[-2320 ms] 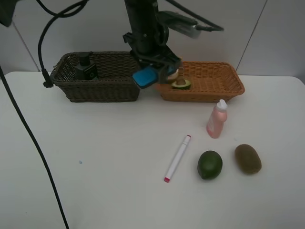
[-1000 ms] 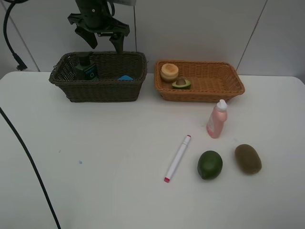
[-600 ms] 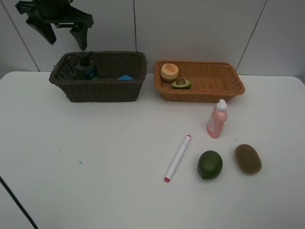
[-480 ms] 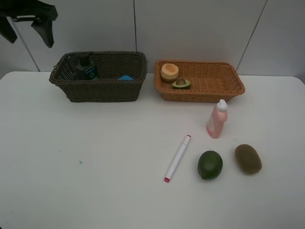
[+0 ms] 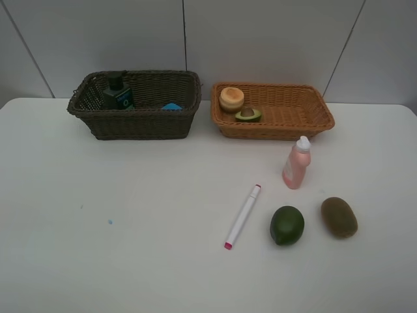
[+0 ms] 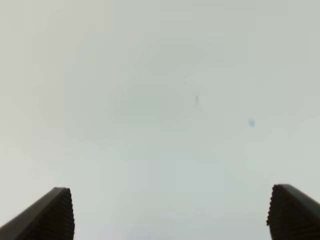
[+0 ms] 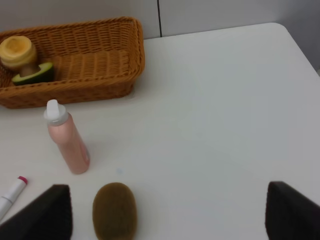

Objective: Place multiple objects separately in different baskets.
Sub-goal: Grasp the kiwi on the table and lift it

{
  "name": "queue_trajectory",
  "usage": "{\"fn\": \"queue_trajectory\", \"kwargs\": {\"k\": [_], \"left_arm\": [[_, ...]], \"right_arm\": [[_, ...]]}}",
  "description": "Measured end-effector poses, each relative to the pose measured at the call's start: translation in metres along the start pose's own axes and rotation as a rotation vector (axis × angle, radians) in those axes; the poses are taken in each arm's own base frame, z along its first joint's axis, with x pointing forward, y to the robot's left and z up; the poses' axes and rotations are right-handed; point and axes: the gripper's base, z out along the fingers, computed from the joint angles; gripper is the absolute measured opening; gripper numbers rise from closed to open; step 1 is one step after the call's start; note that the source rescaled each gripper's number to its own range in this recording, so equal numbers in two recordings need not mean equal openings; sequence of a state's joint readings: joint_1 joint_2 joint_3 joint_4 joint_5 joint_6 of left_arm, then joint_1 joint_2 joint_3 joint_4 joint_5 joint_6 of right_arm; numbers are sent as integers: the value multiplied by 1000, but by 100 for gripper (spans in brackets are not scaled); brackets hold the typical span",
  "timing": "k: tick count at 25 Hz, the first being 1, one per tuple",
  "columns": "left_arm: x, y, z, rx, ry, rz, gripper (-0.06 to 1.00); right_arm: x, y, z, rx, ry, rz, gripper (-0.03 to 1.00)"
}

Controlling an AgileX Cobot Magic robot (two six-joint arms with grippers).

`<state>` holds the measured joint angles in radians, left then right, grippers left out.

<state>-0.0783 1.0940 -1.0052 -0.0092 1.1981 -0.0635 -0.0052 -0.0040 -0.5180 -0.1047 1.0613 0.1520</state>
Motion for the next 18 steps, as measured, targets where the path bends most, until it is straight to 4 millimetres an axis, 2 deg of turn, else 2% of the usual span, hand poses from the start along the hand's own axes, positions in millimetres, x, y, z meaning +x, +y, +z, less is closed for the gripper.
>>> {"fn": "queue_trajectory", "kwargs": {"k": [4, 10, 14, 18], "left_arm": [[57, 0, -9, 41, -55, 23, 91], [131, 4, -27, 59, -284, 94, 91], [168, 5, -27, 72, -452, 114, 91], [191, 6, -26, 80, -584, 116, 91]], "right_arm": [[0, 0, 0, 0, 0, 0, 96], [0, 0, 0, 0, 0, 0, 96], [0, 0, 0, 0, 0, 0, 96], [0, 0, 0, 0, 0, 0, 96]]}}
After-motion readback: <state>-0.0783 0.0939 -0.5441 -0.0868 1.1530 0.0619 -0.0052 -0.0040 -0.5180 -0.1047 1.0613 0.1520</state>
